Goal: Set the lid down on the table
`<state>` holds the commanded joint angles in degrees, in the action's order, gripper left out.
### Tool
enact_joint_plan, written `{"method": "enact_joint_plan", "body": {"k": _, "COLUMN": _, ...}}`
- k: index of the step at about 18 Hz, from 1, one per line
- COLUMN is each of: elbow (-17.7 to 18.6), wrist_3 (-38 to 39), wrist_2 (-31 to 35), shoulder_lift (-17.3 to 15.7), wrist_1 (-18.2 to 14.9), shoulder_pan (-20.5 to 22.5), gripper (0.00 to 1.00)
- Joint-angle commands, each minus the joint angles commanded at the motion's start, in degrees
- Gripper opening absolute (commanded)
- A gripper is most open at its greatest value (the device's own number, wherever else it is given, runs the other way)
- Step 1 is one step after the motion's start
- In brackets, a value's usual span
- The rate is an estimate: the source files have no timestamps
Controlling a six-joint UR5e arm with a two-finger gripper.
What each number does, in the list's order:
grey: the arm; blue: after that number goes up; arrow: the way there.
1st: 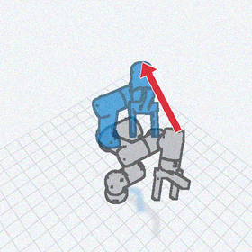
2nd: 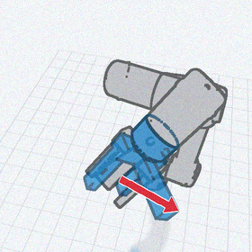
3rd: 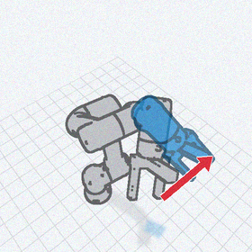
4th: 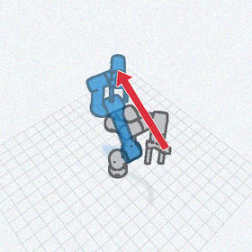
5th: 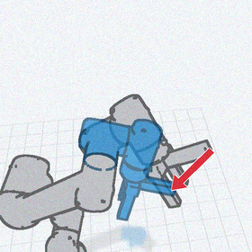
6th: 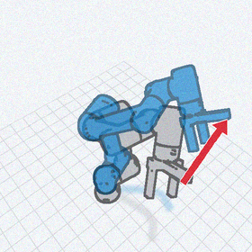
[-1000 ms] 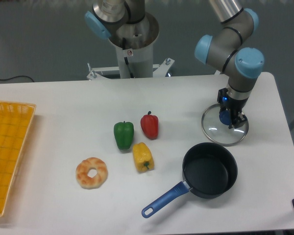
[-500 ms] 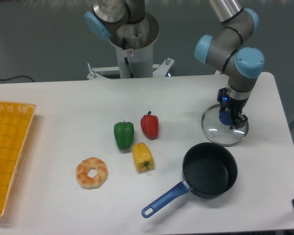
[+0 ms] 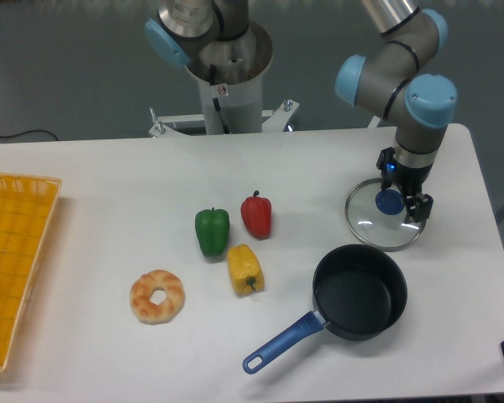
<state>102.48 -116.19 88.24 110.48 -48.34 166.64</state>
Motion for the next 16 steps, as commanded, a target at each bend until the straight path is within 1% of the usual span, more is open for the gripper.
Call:
{"method": "enact_joint_plan", "body": {"k": 2, "elbow": -0.7, "wrist_3": 0.4, "wrist_2": 0.1, "shoulder_lift": -0.4, "wrist_1": -0.6, "shoulder_pan": 0.0, "gripper": 1.00}}
{"method": "enact_joint_plan", "body": {"k": 4, "elbow": -2.3, "wrist_3": 0.4, "wrist_2": 1.7, "shoulder_lift": -0.9, "wrist_1": -3.4, "shoulder_pan": -0.1, "gripper": 1.00}}
{"method": "enact_joint_plan", "body": {"k": 6, "elbow": -4.7, "wrist_3": 0.5, "wrist_2": 4.2, "shoulder_lift": -1.1, "wrist_1": -6.3, "shoulder_pan": -1.4, "gripper": 1.00}}
{"method": "enact_joint_plan", "body": {"k": 8, "elbow": -7.0, "wrist_3": 3.1, "wrist_2": 5.1, "shoulder_lift": -1.1, "wrist_1": -8.5, "shoulder_pan": -2.2, "gripper": 1.00}}
{"method": "enact_joint_plan", "body": {"k": 12, "elbow": -10.8, "wrist_3": 8.2, "wrist_2": 5.2, "shoulder_lift": -0.7, "wrist_1": -10.8, "shoulder_pan": -4.1, "gripper": 1.00}}
{"method": "enact_joint_plan", "body": {"k": 16, "elbow": -11.4, "wrist_3": 8.5, "wrist_2": 5.1, "shoulder_lift": -0.6, "wrist_1": -11.3, "shoulder_pan": -4.1, "gripper": 1.00}}
